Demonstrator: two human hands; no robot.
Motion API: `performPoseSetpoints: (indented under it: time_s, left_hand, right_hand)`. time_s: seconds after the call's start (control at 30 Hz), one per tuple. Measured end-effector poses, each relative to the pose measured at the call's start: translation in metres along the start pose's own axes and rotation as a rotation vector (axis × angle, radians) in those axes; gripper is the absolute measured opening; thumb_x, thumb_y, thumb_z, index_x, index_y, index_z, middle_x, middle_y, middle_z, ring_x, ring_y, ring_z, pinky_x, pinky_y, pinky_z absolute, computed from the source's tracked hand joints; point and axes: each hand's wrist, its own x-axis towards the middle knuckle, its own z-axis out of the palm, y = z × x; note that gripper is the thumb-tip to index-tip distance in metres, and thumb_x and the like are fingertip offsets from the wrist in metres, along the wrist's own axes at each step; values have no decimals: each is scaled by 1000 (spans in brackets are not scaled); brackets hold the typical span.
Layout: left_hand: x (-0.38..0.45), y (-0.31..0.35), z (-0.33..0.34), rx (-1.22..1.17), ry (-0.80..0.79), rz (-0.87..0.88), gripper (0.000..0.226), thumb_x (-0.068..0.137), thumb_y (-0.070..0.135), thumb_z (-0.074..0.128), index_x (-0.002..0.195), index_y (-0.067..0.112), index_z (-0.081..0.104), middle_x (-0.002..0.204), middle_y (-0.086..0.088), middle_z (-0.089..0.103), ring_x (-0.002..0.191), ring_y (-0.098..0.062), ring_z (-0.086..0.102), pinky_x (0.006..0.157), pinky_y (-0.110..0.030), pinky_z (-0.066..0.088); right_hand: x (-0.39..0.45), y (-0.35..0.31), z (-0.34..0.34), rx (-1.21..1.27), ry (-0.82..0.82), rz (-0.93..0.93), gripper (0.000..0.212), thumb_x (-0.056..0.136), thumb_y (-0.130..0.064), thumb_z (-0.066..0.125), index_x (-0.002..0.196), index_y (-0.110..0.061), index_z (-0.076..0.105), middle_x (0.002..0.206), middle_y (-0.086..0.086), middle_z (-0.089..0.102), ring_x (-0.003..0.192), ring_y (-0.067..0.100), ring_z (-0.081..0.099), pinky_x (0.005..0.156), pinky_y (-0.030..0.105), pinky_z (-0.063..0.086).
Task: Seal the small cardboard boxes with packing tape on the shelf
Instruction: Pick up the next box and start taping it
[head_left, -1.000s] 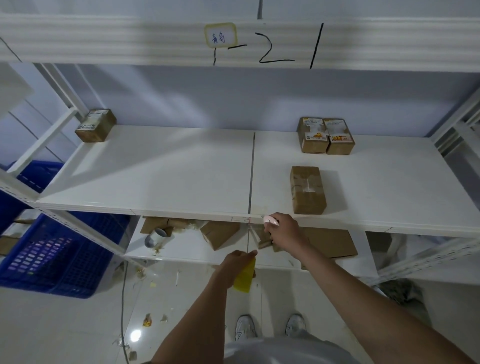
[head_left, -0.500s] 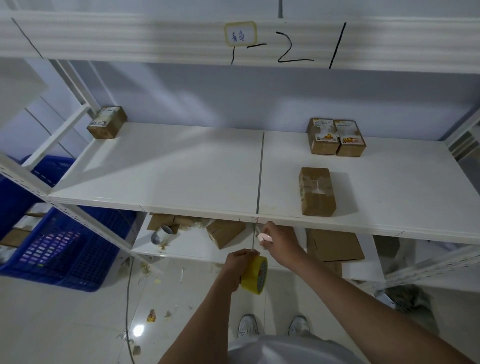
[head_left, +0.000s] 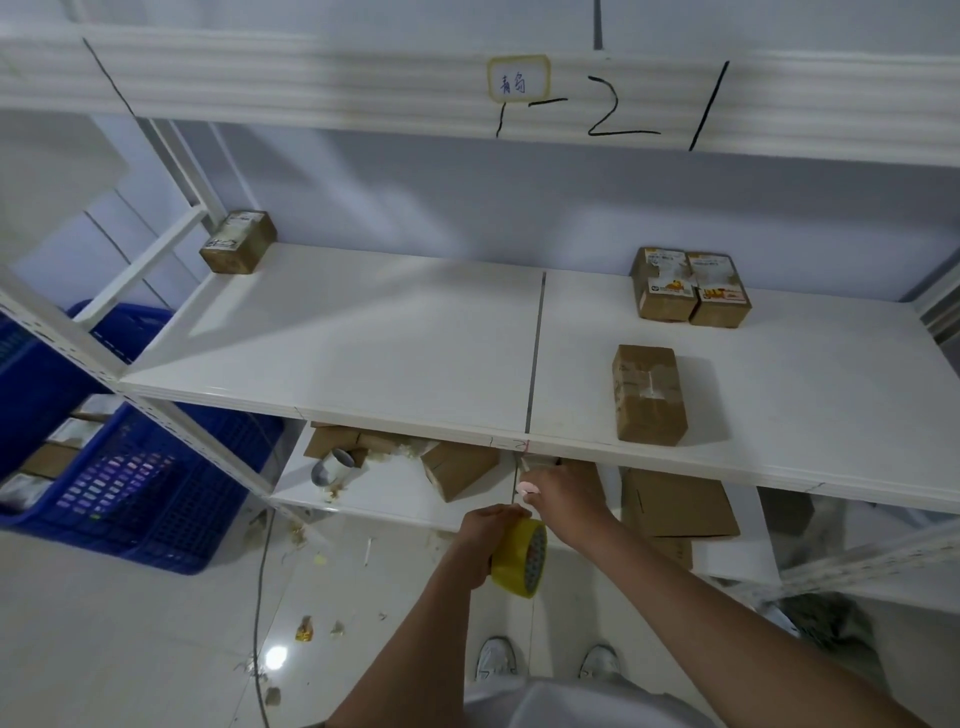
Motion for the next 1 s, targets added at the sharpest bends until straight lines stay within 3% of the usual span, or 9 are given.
performPoseSetpoints:
  time_s: [0.13,0.33,0.47,0.57,0.63,0.73,0.83,1.0]
  left_hand:
    - [2,0,0,9,10,-11,16,86,36,73,95,23,78,113,-15,67,104,-36,65,94,-52,55]
    - [6,3,1,3,41,-42,17,81,32,78,93,19,77,110,-16,68,101,-36,66,93,-51,56]
    - [5,-2,0,43,83,-68,29,78,27,80,102,12,72,106,-16,67,99,-35,66,92,-50,56]
    - [0,-16,-9,51,97,-80,33,80,24,79,107,8,68,102,-16,66,91,-31,64,83,-42,57]
    - [-1,-21,-16,-24,92,-63,29,84,23,76,108,8,68,106,-18,65,92,-33,64,79,-42,58]
    - [-4,-10,-16,-61,64,10,15,91,23,69,99,12,76,112,-20,66,100,-38,64,87,-50,58]
    - [-11,13,-3,-37,-4,82,14,94,24,67,92,17,79,114,-16,67,103,-37,65,87,-52,58]
    - [-25,49,28,51,-129,183,19,94,29,67,106,18,77,106,-7,69,101,-30,65,87,-47,59]
  right_hand:
    - [5,3,5,-51,-12,4,25,99,-16,56,81,-3,68,82,14,68,78,26,66,62,29,40]
    - [3,8,8,-122,-5,-47,15,100,-14,54,96,-9,68,95,6,63,86,18,62,66,23,42]
    - [-1,25,8,-118,-60,-80,19,96,-5,49,103,-5,66,99,11,59,96,33,61,82,41,52]
    - [-9,38,4,-19,-26,-44,14,97,-9,55,97,-10,69,96,5,58,95,29,62,79,34,48]
    - [-15,45,-1,179,63,32,15,95,-11,64,106,-12,74,102,1,67,96,18,63,82,30,50]
    - [-26,52,-15,406,249,117,14,90,-10,71,100,-19,73,90,-3,71,79,13,65,69,22,50]
    - [-32,64,-40,543,433,201,9,93,-13,68,101,-17,68,86,2,70,70,14,65,58,17,49]
    - [-45,107,-95,434,776,334,23,98,-23,61,111,-4,67,93,1,65,83,21,62,65,25,44]
